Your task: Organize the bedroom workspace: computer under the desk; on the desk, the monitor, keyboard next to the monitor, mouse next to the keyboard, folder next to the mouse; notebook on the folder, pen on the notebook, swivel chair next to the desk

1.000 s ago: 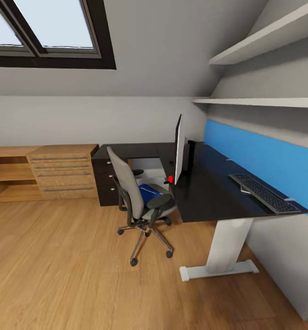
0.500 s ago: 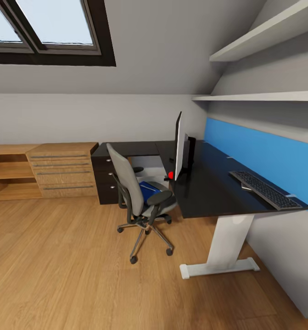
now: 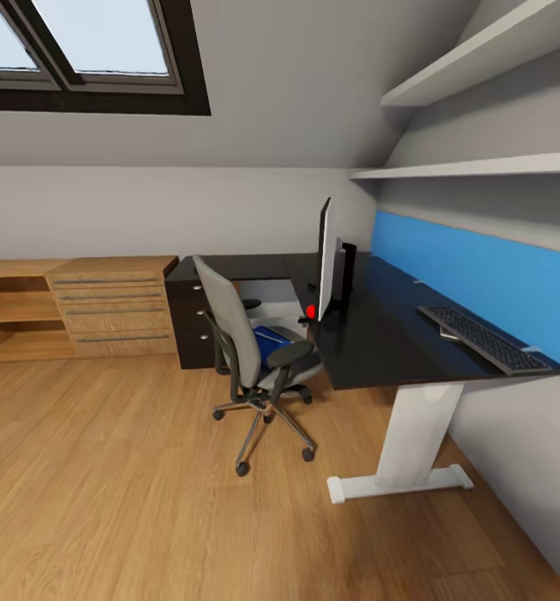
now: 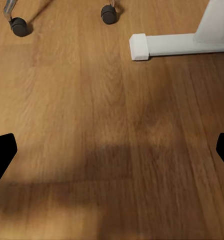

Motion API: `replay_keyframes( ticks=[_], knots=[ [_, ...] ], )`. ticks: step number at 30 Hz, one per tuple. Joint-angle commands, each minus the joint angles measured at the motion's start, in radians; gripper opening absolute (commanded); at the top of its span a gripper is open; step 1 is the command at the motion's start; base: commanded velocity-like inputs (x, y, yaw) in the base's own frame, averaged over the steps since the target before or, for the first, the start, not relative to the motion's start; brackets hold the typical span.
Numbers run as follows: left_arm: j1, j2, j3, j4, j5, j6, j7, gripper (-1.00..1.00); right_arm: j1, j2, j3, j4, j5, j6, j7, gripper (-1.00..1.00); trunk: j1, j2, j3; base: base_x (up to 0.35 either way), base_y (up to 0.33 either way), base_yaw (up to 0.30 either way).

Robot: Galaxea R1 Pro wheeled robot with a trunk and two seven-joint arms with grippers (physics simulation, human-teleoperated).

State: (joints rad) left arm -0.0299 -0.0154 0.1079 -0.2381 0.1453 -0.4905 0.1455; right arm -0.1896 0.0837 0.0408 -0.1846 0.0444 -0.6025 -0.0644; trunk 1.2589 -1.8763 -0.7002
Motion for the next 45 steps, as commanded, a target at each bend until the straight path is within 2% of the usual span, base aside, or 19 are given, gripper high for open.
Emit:
replay_keyframes(
  ticks=[1, 6, 11, 20, 30, 37, 40, 41, 43, 44, 45],
  knots=[
    [-0.001, -0.002, 0.004, 0.000, 0.001, -0.003, -0.002, 1.00, -0.001, 0.000, 0.004, 0.000, 0.005, -0.003, -0.007, 1.00, 0.000, -0.001, -0.001, 0.000, 0.000, -0.050],
    [0.000, -0.023, 0.001, 0.002, -0.005, -0.004, -0.008, 1.00, -0.001, 0.003, 0.006, -0.003, 0.008, -0.007, -0.008, 1.00, 0.000, -0.001, -0.001, 0.000, 0.000, -0.085],
    [0.000, -0.022, -0.002, 0.006, -0.005, -0.012, -0.009, 1.00, -0.001, 0.005, 0.012, 0.000, 0.011, -0.010, -0.008, 1.00, 0.000, -0.001, -0.001, 0.025, 0.081, -0.007],
    [0.000, -0.020, -0.002, 0.006, -0.004, -0.015, -0.009, 1.00, -0.001, 0.005, 0.013, 0.003, 0.011, -0.010, -0.008, 1.00, 0.000, -0.001, -0.001, 0.017, 0.289, 0.000],
    [0.000, -0.024, -0.008, 0.006, -0.006, -0.015, -0.007, 1.00, -0.001, 0.008, 0.013, -0.001, 0.012, -0.010, -0.008, 1.00, 0.000, -0.001, -0.001, 0.000, 0.017, 0.000],
    [-0.001, -0.032, -0.012, -0.018, -0.004, -0.011, -0.005, 1.00, -0.001, 0.033, 0.014, -0.065, 0.015, -0.015, -0.008, 1.00, 0.027, -0.050, -0.023, 0.000, 0.000, 0.000],
    [0.000, -0.050, -0.012, -0.093, -0.006, 0.002, -0.003, 1.00, -0.003, 0.042, 0.015, -0.107, 0.024, -0.013, -0.008, 1.00, 0.038, -0.071, -0.032, 0.000, 0.000, 0.000],
    [-0.001, -0.060, -0.012, -0.149, -0.006, 0.021, 0.003, 1.00, -0.005, 0.046, 0.016, -0.136, 0.029, -0.008, -0.008, 1.00, 0.042, -0.078, -0.036, 0.000, 0.000, 0.000],
    [-0.001, -0.072, -0.013, -0.293, -0.007, 0.124, 0.036, 1.00, -0.042, 0.050, 0.015, -0.186, 0.035, 0.021, -0.016, 1.00, 0.050, -0.092, -0.042, 0.000, 0.000, 0.000],
    [-0.001, -0.074, -0.013, -0.337, -0.007, 0.165, 0.048, 1.00, -0.061, 0.050, 0.015, -0.193, 0.035, 0.035, -0.020, 1.00, 0.054, -0.099, -0.045, 0.000, 0.000, 0.000],
    [-0.001, -0.077, -0.013, -0.433, -0.006, 0.266, 0.073, 1.00, -0.107, 0.051, 0.015, -0.203, 0.036, 0.073, -0.033, 1.00, 0.057, -0.106, -0.048, 0.000, 0.000, 0.000]
  ],
)
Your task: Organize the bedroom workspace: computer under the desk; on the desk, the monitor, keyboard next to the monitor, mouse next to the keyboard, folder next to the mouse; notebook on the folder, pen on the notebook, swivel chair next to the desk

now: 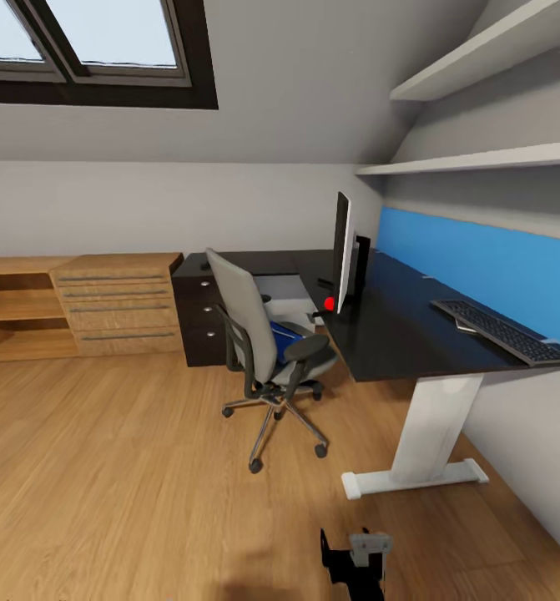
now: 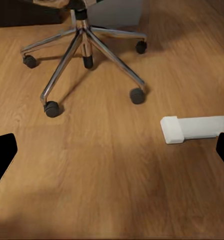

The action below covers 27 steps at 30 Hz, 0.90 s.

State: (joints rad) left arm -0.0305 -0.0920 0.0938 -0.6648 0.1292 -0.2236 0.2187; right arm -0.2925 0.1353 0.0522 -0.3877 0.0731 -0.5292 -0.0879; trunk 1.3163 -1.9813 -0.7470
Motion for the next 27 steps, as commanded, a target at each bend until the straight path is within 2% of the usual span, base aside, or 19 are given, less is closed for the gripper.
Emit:
replay_keyframes(
  ticks=[1, 2, 3, 4, 5, 6, 7, 10, 12, 15, 16, 18, 20, 25, 27],
  knots=[
    [0.000, -0.002, 0.001, -0.055, 0.011, 0.056, 0.010, 1.00, -0.029, 0.000, 0.003, -0.002, 0.008, 0.021, -0.017, 1.00, 0.004, -0.008, -0.005, 0.000, 0.000, 0.000],
    [0.000, -0.003, 0.001, -0.105, 0.011, 0.114, 0.019, 1.00, -0.056, 0.000, 0.003, -0.005, 0.008, 0.044, -0.025, 1.00, 0.008, -0.015, -0.008, 0.000, 0.000, 0.000],
    [0.000, -0.004, 0.000, -0.202, 0.012, 0.228, 0.031, 1.00, -0.107, 0.001, 0.003, -0.008, 0.007, 0.087, -0.037, 1.00, 0.011, -0.022, -0.011, 0.000, 0.000, 0.000],
    [0.000, -0.011, -0.009, -0.375, 0.015, 0.412, 0.045, 1.00, -0.194, 0.001, 0.001, -0.009, 0.006, 0.154, -0.052, 1.00, 0.015, -0.029, -0.014, 0.000, 0.000, 0.000],
    [0.000, -0.022, -0.017, -0.449, 0.016, 0.469, 0.049, 1.00, -0.233, 0.001, 0.000, -0.005, 0.005, 0.174, -0.056, 1.00, 0.019, -0.036, -0.017, 0.000, 0.000, 0.000],
    [0.000, -0.031, -0.021, -0.489, 0.016, 0.491, 0.050, 1.00, -0.256, 0.001, 0.000, 0.000, 0.004, 0.181, -0.057, 1.00, 0.023, -0.043, -0.020, 0.000, 0.000, 0.000],
    [0.000, -0.052, -0.033, -0.589, 0.016, 0.534, 0.053, 1.00, -0.316, 0.001, -0.002, 0.013, 0.003, 0.195, -0.061, 1.00, 0.027, -0.050, -0.023, 0.000, 0.000, 0.000],
    [0.000, -0.068, -0.072, -0.705, 0.016, 0.579, 0.056, 1.00, -0.379, 0.006, -0.003, 0.027, -0.002, 0.204, -0.069, 1.00, 0.038, -0.071, -0.033, 0.000, 0.000, 0.000],
    [0.000, -0.071, -0.096, -0.765, 0.016, 0.599, 0.056, 1.00, -0.395, 0.025, -0.004, 0.029, -0.020, 0.204, -0.072, 1.00, 0.046, -0.085, -0.039, 0.000, 0.000, 0.000],
    [0.000, -0.069, -0.116, -0.821, 0.016, 0.614, 0.056, 1.00, -0.406, 0.039, -0.006, 0.032, -0.073, 0.201, -0.074, 1.00, 0.057, -0.106, -0.048, 0.000, 0.000, 0.000],
    [0.000, -0.067, -0.121, -0.829, 0.013, 0.613, 0.057, 1.00, -0.409, 0.039, -0.005, 0.049, -0.127, 0.200, -0.074, 1.00, 0.061, -0.113, -0.052, 0.000, 0.000, 0.000],
    [0.000, -0.056, -0.121, -0.827, 0.013, 0.614, 0.057, 1.00, -0.411, 0.039, -0.006, 0.086, -0.179, 0.199, -0.074, 1.00, 0.069, -0.127, -0.058, 0.000, 0.000, 0.000],
    [0.000, -0.043, -0.121, -0.825, 0.014, 0.615, 0.056, 1.00, -0.411, 0.039, -0.006, 0.105, -0.210, 0.197, -0.073, 1.00, 0.077, -0.141, -0.064, 0.000, 0.000, 0.000],
    [0.000, -0.035, -0.128, -0.816, 0.014, 0.613, 0.062, 1.00, -0.411, 0.039, -0.007, 0.125, -0.244, 0.166, -0.073, 1.00, 0.096, -0.176, -0.080, 0.000, 0.000, 0.000],
    [0.000, -0.037, -0.152, -0.802, 0.012, 0.612, 0.065, 1.00, -0.412, 0.039, -0.007, 0.128, -0.249, 0.159, -0.074, 1.00, 0.103, -0.190, -0.086, 0.000, 0.000, 0.000]
  ],
)
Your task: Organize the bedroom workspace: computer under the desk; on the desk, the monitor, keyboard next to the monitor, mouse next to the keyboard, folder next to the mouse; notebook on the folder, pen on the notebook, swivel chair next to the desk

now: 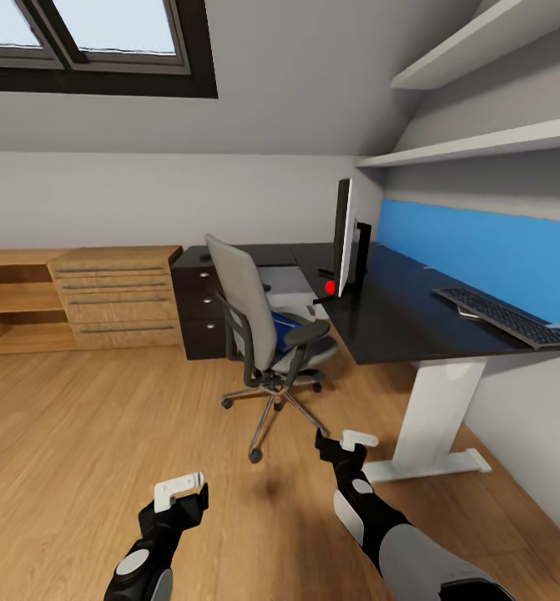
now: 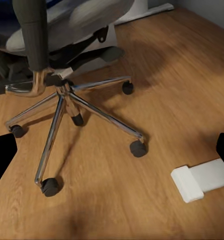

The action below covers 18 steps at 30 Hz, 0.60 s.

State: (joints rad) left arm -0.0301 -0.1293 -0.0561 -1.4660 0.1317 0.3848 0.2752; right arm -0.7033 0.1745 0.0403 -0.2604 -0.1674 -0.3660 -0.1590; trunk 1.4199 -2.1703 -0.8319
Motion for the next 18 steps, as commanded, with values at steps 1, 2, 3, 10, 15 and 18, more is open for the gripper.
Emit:
replay_keyframes(
  ticks=[1, 2, 3, 10, 15, 18],
  knots=[
    [-0.001, 0.000, -0.015, 0.005, 0.009, 0.003, 0.010, 1.00, -0.001, 0.000, 0.005, 0.001, -0.009, -0.005, -0.003, 1.00, 0.004, -0.008, -0.004, 0.000, 0.000, 0.000],
    [-0.001, -0.001, -0.028, 0.009, 0.009, 0.003, 0.011, 1.00, -0.001, 0.000, 0.005, 0.002, -0.009, -0.005, -0.003, 1.00, 0.008, -0.015, -0.007, 0.000, 0.000, 0.000],
    [-0.001, -0.002, -0.051, 0.016, 0.009, 0.003, 0.017, 1.00, -0.001, 0.000, 0.004, 0.004, -0.009, -0.003, -0.003, 1.00, 0.011, -0.022, -0.010, 0.000, 0.000, 0.000],
    [-0.001, -0.019, -0.087, -0.009, 0.014, 0.004, 0.094, 1.00, -0.001, 0.000, 0.005, 0.014, -0.007, 0.080, -0.004, 1.00, 0.038, -0.071, -0.032, 0.000, 0.000, 0.000],
    [0.000, -0.025, -0.118, -0.014, 0.014, 0.001, 0.138, 1.00, -0.001, 0.000, 0.006, 0.012, -0.004, 0.127, -0.004, 1.00, 0.057, -0.106, -0.048, 0.000, 0.000, 0.000],
    [0.006, -0.024, -0.149, -0.017, 0.011, -0.001, 0.144, 1.00, -0.003, 0.000, 0.006, 0.014, -0.003, 0.136, -0.004, 1.00, 0.069, -0.127, -0.057, 0.000, 0.000, 0.000]
  ],
)
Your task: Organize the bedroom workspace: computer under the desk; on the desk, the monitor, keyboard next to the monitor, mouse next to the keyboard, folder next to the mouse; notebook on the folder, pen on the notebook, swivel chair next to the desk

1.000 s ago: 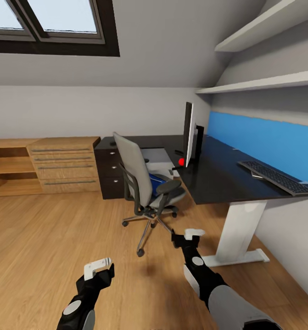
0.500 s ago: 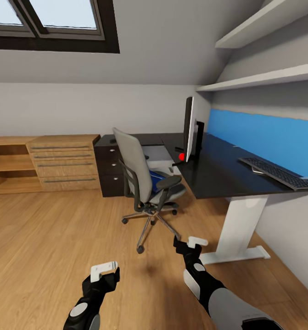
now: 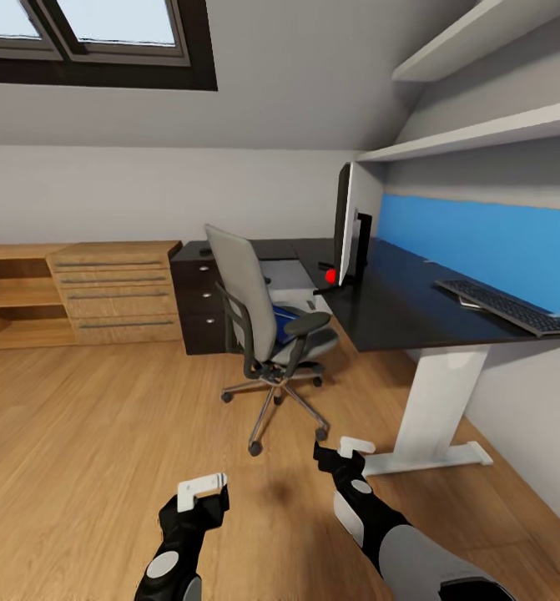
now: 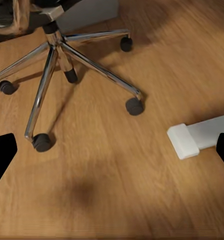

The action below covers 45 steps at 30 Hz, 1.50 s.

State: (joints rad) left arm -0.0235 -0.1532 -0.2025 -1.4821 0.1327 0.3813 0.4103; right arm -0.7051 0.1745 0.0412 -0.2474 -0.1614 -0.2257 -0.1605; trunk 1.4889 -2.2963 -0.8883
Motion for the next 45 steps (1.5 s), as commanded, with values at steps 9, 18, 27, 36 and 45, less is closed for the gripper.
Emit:
replay_keyframes(
  ticks=[9, 18, 27, 36, 45],
  knots=[
    [0.023, 0.030, -0.061, -0.085, 0.013, 0.013, 0.014, 1.00, -0.153, -0.014, 0.005, 0.002, -0.009, 0.202, -0.066, 1.00, 0.034, -0.064, -0.029, 0.000, 0.000, 0.000],
    [0.024, 0.031, -0.064, -0.095, 0.013, 0.016, 0.015, 1.00, -0.228, -0.021, -0.036, 0.005, -0.120, 0.220, -0.127, 1.00, 0.069, -0.127, -0.057, 0.000, 0.000, 0.000],
    [0.024, 0.032, -0.057, -0.095, 0.013, 0.016, 0.015, 1.00, -0.228, -0.012, -0.037, 0.051, -0.145, 0.074, -0.122, 1.00, 0.103, -0.190, -0.086, 0.000, 0.000, 0.000],
    [0.024, 0.032, -0.058, -0.095, 0.013, 0.016, 0.015, 1.00, -0.228, -0.011, -0.018, 0.055, -0.143, 0.068, -0.119, 1.00, 0.114, -0.205, -0.119, 0.000, 0.000, 0.000],
    [0.024, 0.032, -0.058, -0.090, 0.010, 0.015, 0.015, 1.00, -0.228, -0.009, 0.044, 0.054, -0.142, 0.061, -0.120, 1.00, 0.117, -0.207, -0.146, 0.000, 0.000, 0.000]
  ],
)
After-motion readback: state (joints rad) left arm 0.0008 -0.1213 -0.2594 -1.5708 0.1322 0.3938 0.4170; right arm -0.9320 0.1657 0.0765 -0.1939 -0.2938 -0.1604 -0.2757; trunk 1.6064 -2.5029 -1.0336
